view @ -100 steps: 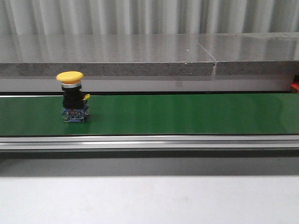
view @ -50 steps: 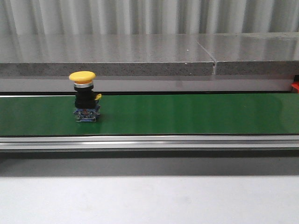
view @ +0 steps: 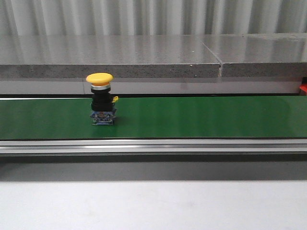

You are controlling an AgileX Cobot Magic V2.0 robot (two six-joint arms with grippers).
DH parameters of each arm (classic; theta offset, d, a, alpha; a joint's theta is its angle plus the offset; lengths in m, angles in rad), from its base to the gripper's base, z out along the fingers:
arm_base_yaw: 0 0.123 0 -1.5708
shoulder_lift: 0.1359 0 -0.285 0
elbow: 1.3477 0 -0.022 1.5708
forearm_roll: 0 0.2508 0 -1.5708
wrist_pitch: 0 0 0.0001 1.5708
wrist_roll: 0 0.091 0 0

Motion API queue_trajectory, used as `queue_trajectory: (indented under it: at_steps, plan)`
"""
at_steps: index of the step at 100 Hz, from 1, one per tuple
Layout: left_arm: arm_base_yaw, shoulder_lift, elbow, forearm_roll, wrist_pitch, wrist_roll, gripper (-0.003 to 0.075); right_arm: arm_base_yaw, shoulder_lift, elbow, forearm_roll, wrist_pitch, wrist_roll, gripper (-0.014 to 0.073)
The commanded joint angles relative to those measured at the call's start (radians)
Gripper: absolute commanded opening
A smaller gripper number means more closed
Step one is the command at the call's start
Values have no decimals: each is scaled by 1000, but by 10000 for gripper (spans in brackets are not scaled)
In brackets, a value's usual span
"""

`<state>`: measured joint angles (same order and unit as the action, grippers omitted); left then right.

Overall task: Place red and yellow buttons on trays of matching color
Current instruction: 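Lower the red button into the red tray and open the right gripper, then move the right gripper above the yellow button on the belt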

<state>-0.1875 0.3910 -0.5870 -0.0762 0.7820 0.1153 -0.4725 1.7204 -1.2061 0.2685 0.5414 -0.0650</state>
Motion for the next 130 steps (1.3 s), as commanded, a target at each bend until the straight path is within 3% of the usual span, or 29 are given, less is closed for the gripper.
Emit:
queue_trajectory:
  at_steps: [1,24,32,47,57,105,130]
  plan:
    - [-10,7,-28,-13,-68,-9,-21,-5,-25,-22,18,-74,2,90]
    - [-10,7,-28,-13,-68,-9,-21,-5,25,-22,20,-79,2,91]
    - [-10,7,-28,-13,-68,-9,-21,-5,26,-22,20,-81,2,130]
    - [-10,7,-28,-13,-68,-9,-21,-5,26,-22,20,-81,2,392]
    - [-10,7,-28,-13,-68,-9,-21,-5,20,-22,20,-77,2,493]
    - [-10,7,-28,-13,-68,-9,-21,-3,-130,-7,14,-29,-20,498]
    - [-10,7,-28,-13,-68,-9,-21,23,-259,-7,14,22,-48,444]
